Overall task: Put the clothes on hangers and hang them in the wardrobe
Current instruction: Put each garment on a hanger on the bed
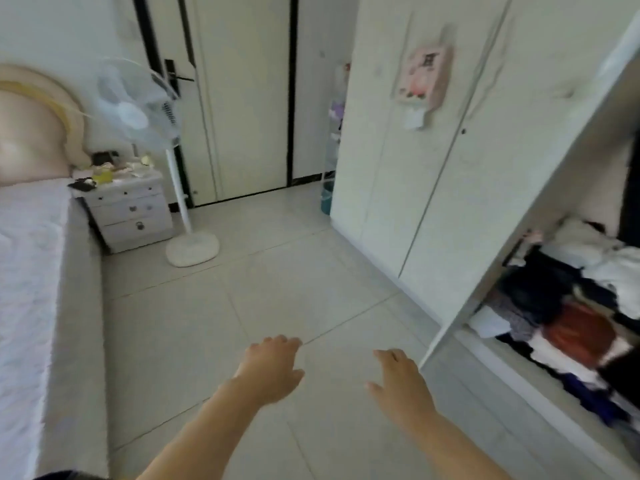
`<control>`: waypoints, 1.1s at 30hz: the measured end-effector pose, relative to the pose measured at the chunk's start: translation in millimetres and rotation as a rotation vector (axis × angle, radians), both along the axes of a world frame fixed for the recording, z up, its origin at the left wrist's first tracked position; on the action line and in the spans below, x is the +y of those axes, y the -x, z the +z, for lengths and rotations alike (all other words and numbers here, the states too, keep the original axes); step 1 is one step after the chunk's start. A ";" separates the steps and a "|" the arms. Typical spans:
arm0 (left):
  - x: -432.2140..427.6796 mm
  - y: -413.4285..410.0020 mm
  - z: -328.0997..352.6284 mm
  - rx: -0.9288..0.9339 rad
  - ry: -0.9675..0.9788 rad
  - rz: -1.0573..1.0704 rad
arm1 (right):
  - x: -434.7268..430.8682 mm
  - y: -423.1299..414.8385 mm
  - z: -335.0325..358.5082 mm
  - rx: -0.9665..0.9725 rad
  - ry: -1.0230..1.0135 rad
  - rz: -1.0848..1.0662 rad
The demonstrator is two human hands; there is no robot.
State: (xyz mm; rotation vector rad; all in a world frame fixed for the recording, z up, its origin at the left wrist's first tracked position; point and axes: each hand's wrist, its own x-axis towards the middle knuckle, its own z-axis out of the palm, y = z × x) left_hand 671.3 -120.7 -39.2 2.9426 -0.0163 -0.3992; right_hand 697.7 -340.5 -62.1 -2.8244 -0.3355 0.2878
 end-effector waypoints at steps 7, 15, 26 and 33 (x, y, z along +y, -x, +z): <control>-266.5 -98.1 15.2 -0.087 0.031 -0.447 | -252.4 -14.3 19.7 -0.063 -0.013 -0.428; -474.6 -173.4 55.2 -0.219 0.119 -0.753 | -422.4 -33.3 50.5 -0.175 0.019 -0.724; -650.7 -343.7 136.9 -0.449 0.239 -0.980 | -570.2 -165.0 124.2 -0.469 0.079 -0.852; -736.5 -456.8 210.1 -0.506 0.334 -1.002 | -646.5 -272.3 205.4 -0.643 0.091 -0.872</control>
